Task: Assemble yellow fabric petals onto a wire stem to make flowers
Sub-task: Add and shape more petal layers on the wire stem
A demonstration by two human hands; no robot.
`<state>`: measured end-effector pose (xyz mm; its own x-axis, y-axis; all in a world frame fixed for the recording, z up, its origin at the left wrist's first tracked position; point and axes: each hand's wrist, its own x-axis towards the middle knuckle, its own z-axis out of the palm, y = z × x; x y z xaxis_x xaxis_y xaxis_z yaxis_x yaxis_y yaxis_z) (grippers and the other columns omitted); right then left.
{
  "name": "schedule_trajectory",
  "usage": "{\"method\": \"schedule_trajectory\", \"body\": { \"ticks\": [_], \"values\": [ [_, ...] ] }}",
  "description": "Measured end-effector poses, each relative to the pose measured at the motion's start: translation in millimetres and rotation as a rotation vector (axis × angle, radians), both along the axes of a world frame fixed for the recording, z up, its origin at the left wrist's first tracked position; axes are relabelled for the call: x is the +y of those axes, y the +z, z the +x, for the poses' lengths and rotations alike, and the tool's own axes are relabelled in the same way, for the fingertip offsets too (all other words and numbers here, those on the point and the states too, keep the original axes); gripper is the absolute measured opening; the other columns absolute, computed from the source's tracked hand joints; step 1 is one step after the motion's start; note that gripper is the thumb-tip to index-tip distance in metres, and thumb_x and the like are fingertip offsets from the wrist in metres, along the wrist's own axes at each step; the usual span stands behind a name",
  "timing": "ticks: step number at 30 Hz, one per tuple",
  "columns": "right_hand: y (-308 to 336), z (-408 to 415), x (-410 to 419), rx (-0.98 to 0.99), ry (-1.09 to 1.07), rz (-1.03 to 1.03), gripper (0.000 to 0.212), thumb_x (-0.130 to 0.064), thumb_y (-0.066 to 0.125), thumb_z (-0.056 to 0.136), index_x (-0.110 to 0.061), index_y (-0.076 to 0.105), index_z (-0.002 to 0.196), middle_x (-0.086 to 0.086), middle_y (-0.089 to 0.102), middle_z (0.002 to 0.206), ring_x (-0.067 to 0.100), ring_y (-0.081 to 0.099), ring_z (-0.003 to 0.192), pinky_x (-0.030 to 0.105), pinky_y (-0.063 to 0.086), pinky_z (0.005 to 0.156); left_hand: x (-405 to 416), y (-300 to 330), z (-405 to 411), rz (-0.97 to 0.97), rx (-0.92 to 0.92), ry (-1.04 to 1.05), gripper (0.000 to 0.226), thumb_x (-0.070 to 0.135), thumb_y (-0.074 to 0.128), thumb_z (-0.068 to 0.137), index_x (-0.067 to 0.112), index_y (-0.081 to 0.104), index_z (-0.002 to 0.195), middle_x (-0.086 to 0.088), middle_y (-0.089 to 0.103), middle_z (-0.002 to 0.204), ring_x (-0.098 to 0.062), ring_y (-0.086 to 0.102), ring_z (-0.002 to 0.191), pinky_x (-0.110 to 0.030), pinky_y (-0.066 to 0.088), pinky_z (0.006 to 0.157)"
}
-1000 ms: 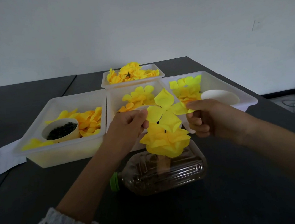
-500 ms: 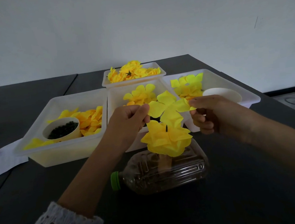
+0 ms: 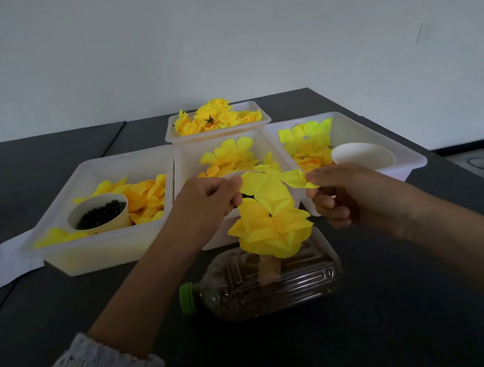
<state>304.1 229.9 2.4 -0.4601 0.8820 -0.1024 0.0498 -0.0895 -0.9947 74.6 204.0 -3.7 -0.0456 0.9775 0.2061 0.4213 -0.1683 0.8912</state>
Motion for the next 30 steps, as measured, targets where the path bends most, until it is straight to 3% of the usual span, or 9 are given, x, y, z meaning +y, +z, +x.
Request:
{"method": "schedule_trajectory", "body": {
  "ticks": [7, 13, 15, 18, 24, 30],
  "values": [
    [0.5, -2.5, -3.2, -0.011, -0.020, 0.031, 0.035, -0.023, 0.052, 0.095, -0.015, 0.061, 0.062, 0.002, 0.041, 0.054, 0.012, 0.030, 0.042, 0.021, 0.026, 0.041, 1.1, -3.8, -1.1, 0.014, 0.029, -0.007, 0.045, 0.025, 0.052, 0.099, 0.019, 0.059, 0.055, 0.011, 0.041, 0.038, -0.002, 0.036, 0.036, -0.009, 0.029, 0.041],
    [3.2, -4.1, -6.9, -0.097, -0.054, 0.118, 0.044, -0.023, 0.054, 0.096, -0.022, 0.061, 0.052, 0.003, 0.042, 0.053, 0.012, 0.031, 0.040, 0.022, 0.027, 0.040, -3.8, -9.2, -2.2, -0.013, 0.096, -0.009, 0.043, 0.023, 0.053, 0.099, 0.010, 0.062, 0.059, 0.013, 0.045, 0.036, 0.002, 0.041, 0.037, -0.024, 0.034, 0.058],
    [-0.1, -2.9, -6.8, -0.124, -0.053, 0.100, 0.043, -0.023, 0.054, 0.096, -0.021, 0.059, 0.053, 0.003, 0.042, 0.053, 0.012, 0.032, 0.040, 0.022, 0.028, 0.040, -6.0, -8.0, -2.8, -0.008, 0.080, -0.015, 0.043, 0.021, 0.053, 0.098, 0.008, 0.062, 0.058, 0.012, 0.044, 0.036, 0.001, 0.040, 0.037, -0.021, 0.037, 0.057],
    [-5.5, -1.2, -5.3, -0.125, -0.029, 0.041, 0.036, -0.024, 0.055, 0.094, -0.015, 0.059, 0.060, 0.002, 0.041, 0.052, 0.012, 0.031, 0.040, 0.021, 0.027, 0.040, -7.6, -3.0, -4.8, -0.012, 0.030, -0.013, 0.046, 0.020, 0.054, 0.098, 0.015, 0.060, 0.053, 0.009, 0.043, 0.035, -0.001, 0.038, 0.035, -0.008, 0.031, 0.043],
    [-12.8, -0.3, -4.3, -0.170, 0.005, 0.051, 0.032, -0.026, 0.054, 0.095, -0.013, 0.059, 0.066, 0.001, 0.041, 0.052, 0.011, 0.033, 0.041, 0.021, 0.029, 0.040, -11.3, -3.2, -8.1, -0.008, 0.136, 0.008, 0.041, 0.023, 0.058, 0.095, 0.003, 0.066, 0.060, 0.010, 0.048, 0.039, 0.000, 0.043, 0.040, -0.010, 0.033, 0.048],
    [-19.3, -0.3, -9.8, -0.256, -0.001, 0.071, 0.035, -0.027, 0.053, 0.096, -0.014, 0.060, 0.065, -0.001, 0.042, 0.051, 0.011, 0.032, 0.042, 0.021, 0.027, 0.041, -15.4, -14.8, -7.6, -0.016, 0.276, 0.049, 0.043, 0.032, 0.058, 0.094, 0.022, 0.062, 0.053, 0.006, 0.050, 0.047, -0.003, 0.042, 0.042, -0.021, 0.032, 0.054]
  ]
}}
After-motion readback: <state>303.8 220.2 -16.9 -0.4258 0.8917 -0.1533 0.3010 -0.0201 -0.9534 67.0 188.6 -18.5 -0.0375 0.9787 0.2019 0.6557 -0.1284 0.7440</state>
